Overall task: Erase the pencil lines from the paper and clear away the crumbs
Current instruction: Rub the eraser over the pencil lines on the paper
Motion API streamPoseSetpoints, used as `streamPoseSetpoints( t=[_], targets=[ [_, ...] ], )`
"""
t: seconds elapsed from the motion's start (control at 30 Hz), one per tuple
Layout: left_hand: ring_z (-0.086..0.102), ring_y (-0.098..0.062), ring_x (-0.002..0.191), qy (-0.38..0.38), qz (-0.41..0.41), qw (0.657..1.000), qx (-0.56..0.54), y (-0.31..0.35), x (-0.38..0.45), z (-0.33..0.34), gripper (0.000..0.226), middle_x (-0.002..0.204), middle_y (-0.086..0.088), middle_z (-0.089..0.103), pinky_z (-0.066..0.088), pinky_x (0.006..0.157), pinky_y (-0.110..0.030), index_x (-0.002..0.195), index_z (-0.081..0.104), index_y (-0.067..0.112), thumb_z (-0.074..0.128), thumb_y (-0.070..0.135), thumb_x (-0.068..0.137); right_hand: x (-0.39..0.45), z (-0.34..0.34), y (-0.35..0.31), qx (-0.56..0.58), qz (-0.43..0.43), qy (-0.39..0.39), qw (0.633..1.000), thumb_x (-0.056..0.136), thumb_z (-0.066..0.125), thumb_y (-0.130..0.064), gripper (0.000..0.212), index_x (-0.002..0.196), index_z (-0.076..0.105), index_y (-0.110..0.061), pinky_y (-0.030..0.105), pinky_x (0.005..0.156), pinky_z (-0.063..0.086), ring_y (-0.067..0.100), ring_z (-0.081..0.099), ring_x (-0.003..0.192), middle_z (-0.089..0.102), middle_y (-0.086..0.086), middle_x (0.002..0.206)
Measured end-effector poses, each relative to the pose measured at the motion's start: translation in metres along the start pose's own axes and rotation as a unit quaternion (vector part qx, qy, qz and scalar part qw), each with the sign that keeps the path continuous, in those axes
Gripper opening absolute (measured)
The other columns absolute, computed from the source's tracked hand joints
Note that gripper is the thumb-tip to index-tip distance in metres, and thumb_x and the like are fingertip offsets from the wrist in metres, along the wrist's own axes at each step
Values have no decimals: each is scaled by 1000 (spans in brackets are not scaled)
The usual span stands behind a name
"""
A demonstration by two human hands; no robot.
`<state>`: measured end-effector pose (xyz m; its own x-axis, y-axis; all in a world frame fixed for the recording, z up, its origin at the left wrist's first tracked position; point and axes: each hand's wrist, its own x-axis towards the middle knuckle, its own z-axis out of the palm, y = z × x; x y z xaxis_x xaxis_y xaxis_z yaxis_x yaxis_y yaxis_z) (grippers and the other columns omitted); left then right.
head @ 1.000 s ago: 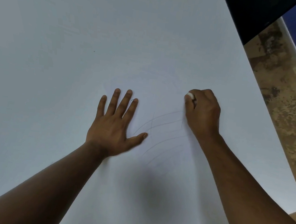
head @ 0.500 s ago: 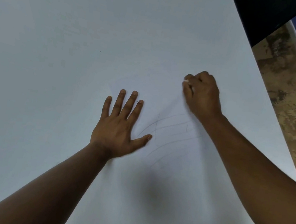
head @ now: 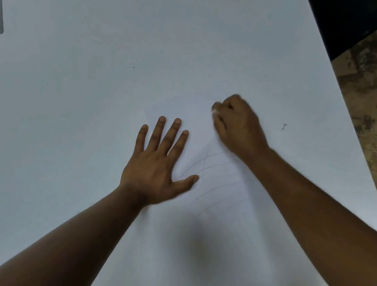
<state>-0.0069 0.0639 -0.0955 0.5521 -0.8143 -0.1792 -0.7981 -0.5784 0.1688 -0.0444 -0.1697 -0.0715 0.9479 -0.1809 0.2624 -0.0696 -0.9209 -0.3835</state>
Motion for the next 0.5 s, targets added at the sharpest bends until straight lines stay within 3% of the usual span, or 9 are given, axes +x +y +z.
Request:
streamPoseSetpoints(
  t=[0.2,0.3,0.37,0.5],
  targets=[
    [-22,-27,157,-9,-5,1000,-2,0,0,-1,98,172,-1,-17,-2,126,-59,166,0,22,20,84,93,36,-6,30,-12,87,13,996,92,53,-14,18,91,69,-5,44,71,51,28,55,82,55,10,89],
    [-19,-28,158,1,-5,1000,-8,0,0,-1,98,172,-2,-13,-1,127,-59,166,4,21,22,84,93,19,-10,15,19,28,10,999,94,57,-12,15,97,71,-6,41,74,50,31,57,82,60,11,90],
    [-15,-29,159,9,-2,1000,-10,-1,0,0,98,173,-3,-9,1,126,-60,166,8,20,23,83,93,-6,-8,-5,43,-30,-30,998,95,57,-10,15,99,70,-4,39,75,49,31,57,80,61,12,90],
    [-12,-30,159,15,4,1000,-5,-1,0,2,98,173,-4,-6,2,126,-60,166,9,19,25,83,93,-23,0,-18,6,-79,-81,994,96,51,-13,22,99,69,-1,41,66,49,30,56,74,60,13,89]
  ],
)
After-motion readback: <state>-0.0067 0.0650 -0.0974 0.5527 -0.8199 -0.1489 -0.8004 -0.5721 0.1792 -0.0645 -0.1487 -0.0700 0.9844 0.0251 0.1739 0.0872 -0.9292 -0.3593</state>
